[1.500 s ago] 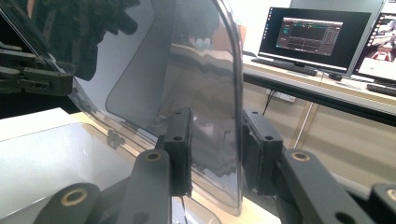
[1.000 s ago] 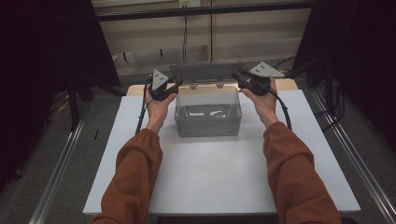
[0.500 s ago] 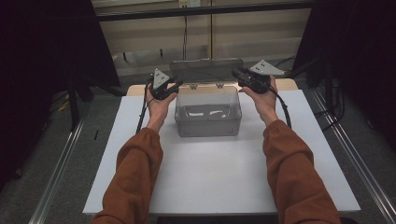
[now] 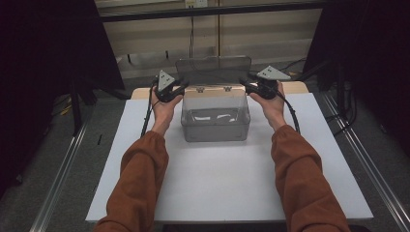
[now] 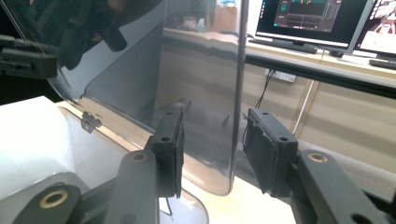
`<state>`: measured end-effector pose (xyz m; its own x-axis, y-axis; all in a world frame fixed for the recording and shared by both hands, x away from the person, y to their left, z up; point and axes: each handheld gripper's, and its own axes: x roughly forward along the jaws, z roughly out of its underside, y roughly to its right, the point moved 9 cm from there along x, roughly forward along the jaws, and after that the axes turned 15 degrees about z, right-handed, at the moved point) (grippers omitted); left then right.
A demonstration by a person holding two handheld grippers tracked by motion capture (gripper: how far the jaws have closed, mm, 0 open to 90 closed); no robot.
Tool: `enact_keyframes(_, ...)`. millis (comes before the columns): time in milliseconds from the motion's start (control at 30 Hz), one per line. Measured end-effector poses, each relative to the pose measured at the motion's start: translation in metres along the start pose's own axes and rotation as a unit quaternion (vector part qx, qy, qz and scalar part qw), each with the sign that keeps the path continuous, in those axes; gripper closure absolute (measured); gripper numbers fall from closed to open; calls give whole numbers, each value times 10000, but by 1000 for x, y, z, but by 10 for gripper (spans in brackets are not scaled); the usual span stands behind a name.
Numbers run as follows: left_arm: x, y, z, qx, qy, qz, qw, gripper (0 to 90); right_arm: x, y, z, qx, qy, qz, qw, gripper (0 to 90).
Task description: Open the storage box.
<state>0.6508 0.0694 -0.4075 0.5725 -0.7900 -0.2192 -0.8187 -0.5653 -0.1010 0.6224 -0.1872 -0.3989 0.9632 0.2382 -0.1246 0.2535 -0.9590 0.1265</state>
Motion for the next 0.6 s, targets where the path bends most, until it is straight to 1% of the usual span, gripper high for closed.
enact_keyframes(100,0,-1,0,-17,18,-1,10000,697,3,0,6,34,-78,-3,10000,568)
enact_keyframes(167,1,-1,0,-22,35,-4,10000,698,5,1,10,8,-115,18,9999,569)
enact_keyframes(267,2,-2,0,-80,80,9,9999,701,7,1,14,31,-157,0,9999,581)
enact_keyframes(333,3,-2,0,-106,91,-19,9999,703,9,-1,16,13,-201,-21,9998,591)
enact_keyframes(367,3,-2,0,-139,128,-24,9998,703,9,-2,17,24,-205,-42,9998,603)
enact_keyframes(467,3,-3,1,-85,45,-7,10000,703,12,-3,21,36,-206,-39,9998,646)
enact_keyframes(533,4,-4,1,-97,56,-3,9999,705,13,-2,20,91,-174,-16,9998,679)
enact_keyframes(600,4,-5,2,-97,11,4,10000,705,14,-1,20,81,-196,-9,9998,697)
